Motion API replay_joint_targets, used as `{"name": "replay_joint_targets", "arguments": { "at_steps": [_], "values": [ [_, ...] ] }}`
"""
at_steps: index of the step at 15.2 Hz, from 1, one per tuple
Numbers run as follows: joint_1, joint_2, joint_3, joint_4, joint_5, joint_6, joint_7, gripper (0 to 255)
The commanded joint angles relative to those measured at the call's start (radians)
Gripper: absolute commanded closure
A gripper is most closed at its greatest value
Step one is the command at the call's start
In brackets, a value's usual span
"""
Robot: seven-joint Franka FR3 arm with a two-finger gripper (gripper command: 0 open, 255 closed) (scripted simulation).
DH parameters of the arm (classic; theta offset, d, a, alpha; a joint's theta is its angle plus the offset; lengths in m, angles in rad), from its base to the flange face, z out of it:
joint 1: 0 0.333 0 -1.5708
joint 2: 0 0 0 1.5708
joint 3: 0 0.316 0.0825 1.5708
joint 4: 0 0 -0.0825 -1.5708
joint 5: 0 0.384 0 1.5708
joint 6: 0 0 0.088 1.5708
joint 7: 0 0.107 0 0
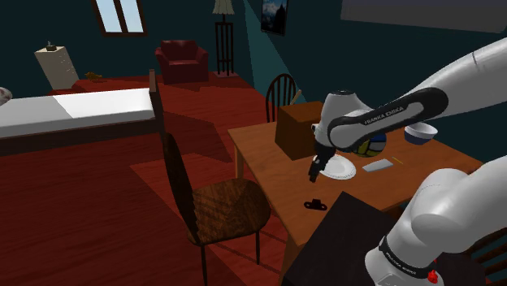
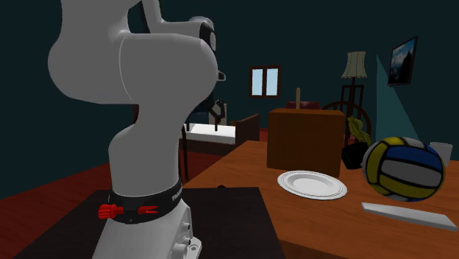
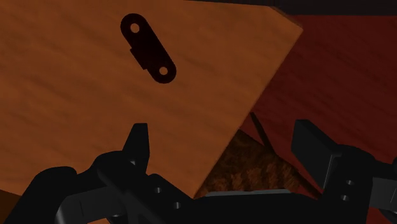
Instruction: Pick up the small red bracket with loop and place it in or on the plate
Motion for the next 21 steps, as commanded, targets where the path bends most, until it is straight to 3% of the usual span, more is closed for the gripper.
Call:
{"name": "replay_joint_targets", "arguments": {
  "at_steps": [1,8,12,21],
  "values": [
    [-0.006,0.077,-0.017,-0.017,-0.011,0.094,-0.022,0],
    [-0.014,0.404,-0.088,-0.019,0.001,0.411,-0.135,0],
    [-0.029,0.618,-0.078,0.021,0.135,0.576,-0.284,0],
    [-0.137,0.787,0.052,0.059,0.241,0.708,-0.366,0]
  ]
}}
